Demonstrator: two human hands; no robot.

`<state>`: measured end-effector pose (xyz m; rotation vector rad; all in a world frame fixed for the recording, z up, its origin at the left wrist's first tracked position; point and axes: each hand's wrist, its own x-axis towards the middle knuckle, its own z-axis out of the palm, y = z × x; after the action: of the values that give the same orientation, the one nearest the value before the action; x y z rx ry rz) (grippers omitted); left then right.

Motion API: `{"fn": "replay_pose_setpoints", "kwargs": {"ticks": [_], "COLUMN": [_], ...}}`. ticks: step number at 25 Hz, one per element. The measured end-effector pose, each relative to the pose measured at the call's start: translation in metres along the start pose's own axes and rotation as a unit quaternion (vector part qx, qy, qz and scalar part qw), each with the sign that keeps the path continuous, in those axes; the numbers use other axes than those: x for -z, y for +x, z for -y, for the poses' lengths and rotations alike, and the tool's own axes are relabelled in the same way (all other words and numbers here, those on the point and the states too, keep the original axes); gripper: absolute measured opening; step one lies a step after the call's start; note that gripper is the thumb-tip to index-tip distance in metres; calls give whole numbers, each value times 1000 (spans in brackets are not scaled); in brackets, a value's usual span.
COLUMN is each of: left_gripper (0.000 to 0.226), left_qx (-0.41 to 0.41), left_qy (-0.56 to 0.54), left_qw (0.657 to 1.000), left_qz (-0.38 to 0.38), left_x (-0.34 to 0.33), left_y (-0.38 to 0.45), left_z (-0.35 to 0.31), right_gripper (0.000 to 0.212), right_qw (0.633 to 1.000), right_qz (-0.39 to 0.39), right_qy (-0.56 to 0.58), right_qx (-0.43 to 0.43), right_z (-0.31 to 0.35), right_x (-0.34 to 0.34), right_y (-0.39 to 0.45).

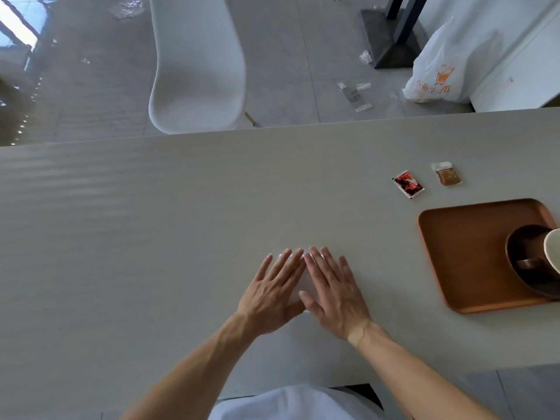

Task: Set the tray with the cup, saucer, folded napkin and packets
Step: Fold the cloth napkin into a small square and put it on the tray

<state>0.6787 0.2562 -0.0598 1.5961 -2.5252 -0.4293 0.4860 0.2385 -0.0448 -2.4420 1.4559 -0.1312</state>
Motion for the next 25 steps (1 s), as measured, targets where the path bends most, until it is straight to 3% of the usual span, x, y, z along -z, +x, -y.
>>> {"fn": "replay_pose_setpoints", "kwargs": {"ticks": [3, 9, 17, 25], "left_gripper": [78, 82, 66, 63], "left_qx": [23, 68, 78, 113], "left_qy": [14, 15, 25, -26], "left_qw": [999, 997, 995, 993], "left_qz": [20, 22, 58, 12], "left_x": [-9, -18, -14, -9], "left_y": [6, 7, 11, -19], "left_z": [-9, -11, -11, -21], "right_gripper": [66, 59, 59, 65], "right_qw": [998, 999, 995, 994], "right_qz": [44, 34, 62, 98], "right_qy": [-35, -23, -54, -53], "right_qx": [-9, -19, -48, -19], "right_z": [-5, -15, -9, -17], "right_x": [-7, -19, -17, 0], "right_y": [7, 9, 13, 4]}}
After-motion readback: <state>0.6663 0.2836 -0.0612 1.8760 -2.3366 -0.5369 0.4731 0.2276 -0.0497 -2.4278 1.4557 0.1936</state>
